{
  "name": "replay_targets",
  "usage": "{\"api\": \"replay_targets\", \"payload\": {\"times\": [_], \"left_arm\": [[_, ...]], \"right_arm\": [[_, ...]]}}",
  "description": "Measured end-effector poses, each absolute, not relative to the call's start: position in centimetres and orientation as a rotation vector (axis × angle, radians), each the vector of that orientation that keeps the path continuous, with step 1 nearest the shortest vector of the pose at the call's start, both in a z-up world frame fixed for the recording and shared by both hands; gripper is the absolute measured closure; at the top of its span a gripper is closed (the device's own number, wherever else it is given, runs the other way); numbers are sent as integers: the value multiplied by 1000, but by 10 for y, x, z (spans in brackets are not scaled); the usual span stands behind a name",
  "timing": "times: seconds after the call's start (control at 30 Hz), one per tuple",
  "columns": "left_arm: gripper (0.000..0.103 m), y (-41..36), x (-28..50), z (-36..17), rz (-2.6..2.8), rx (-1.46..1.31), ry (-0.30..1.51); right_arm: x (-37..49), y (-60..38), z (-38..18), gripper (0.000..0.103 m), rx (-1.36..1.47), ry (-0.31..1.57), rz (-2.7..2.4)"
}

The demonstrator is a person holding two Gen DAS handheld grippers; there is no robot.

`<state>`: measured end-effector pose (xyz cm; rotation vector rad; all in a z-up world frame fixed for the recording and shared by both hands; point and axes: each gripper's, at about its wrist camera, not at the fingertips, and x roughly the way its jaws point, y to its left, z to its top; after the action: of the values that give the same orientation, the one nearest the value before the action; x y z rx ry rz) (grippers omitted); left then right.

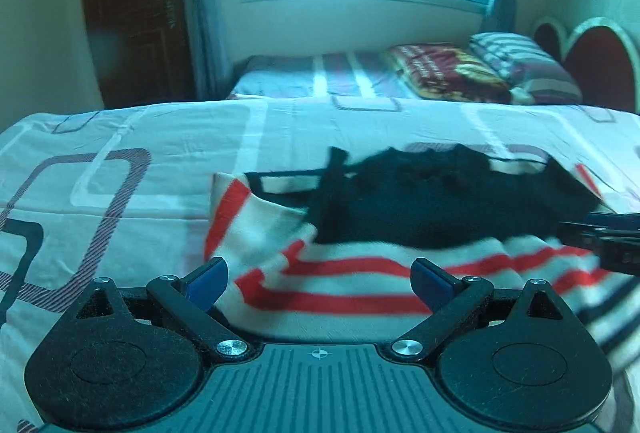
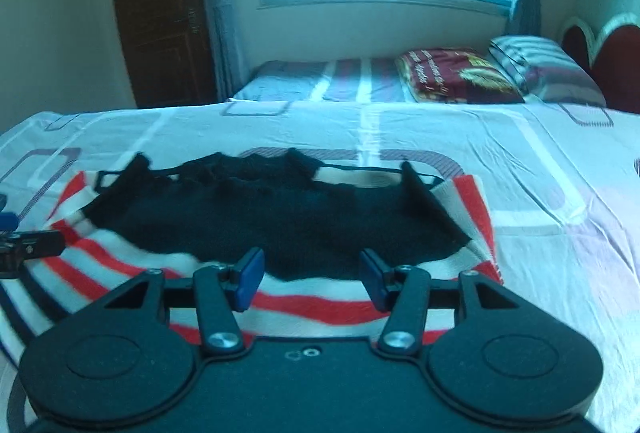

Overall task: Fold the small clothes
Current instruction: 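Withdraw both tools from the folded sweater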

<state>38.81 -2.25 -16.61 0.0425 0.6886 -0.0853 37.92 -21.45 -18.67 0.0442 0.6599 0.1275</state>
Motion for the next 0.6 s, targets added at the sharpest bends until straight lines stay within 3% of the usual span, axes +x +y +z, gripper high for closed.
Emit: {"api": "replay_targets", "payload": {"times": [0.17, 0.4, 0.6], "left_arm": [[6, -38, 385, -172, -170, 52, 715], [6, -28, 375, -201, -194, 61, 756], [6, -21, 367, -200, -207, 63, 759]], "right_arm": [[358, -195, -194, 58, 59, 701, 113], [333, -185, -207, 55, -28, 727, 42], [324, -210, -205, 56, 77, 726, 8]]}}
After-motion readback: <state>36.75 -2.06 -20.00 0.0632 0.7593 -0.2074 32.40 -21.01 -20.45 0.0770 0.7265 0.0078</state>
